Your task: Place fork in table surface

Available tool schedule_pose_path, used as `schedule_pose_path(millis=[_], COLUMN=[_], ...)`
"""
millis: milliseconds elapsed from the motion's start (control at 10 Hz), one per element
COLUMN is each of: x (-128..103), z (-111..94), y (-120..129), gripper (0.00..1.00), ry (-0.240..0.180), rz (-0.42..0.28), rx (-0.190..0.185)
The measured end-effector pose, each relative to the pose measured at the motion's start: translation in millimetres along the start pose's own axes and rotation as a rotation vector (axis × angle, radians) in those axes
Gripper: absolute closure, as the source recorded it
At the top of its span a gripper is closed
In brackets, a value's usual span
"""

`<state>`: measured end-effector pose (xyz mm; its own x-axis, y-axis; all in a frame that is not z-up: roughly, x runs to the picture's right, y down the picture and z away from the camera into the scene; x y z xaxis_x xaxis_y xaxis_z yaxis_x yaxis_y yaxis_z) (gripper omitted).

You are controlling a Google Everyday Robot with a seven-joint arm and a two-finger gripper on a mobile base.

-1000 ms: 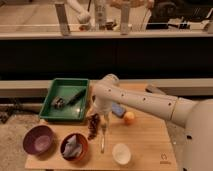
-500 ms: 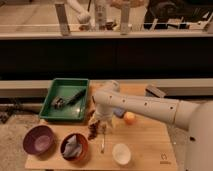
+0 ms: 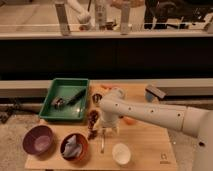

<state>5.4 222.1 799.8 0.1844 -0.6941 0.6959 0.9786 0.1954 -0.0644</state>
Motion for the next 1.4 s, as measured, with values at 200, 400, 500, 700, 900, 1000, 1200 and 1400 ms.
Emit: schedule_pose_path(millis=[200, 400, 500, 700, 900, 1000, 1200, 1400], x=[0.7, 0.0, 0.0, -1.8, -4.4, -5.2, -7.7, -8.8], z=[3.7, 6.5, 6.9, 10.9, 16.0, 17.6, 23.3, 27.3], y=[-0.4, -2.9, -2.3, -4.3, -5.8, -6.0, -5.4, -4.8], gripper=[0.46, 0.50, 0.50, 0.50, 0.50, 0.50, 0.50, 0.50], ry=[-0.001, -0.005, -0.006, -0.013, -0.026, -0.030, -0.044, -0.055], rz=[0.003, 0.006, 0.009, 0.012, 0.013, 0.015, 0.019, 0.022], rx=[-0.021, -0.027, -0.029, -0.043, -0.050, -0.050, -0.055, -0.060])
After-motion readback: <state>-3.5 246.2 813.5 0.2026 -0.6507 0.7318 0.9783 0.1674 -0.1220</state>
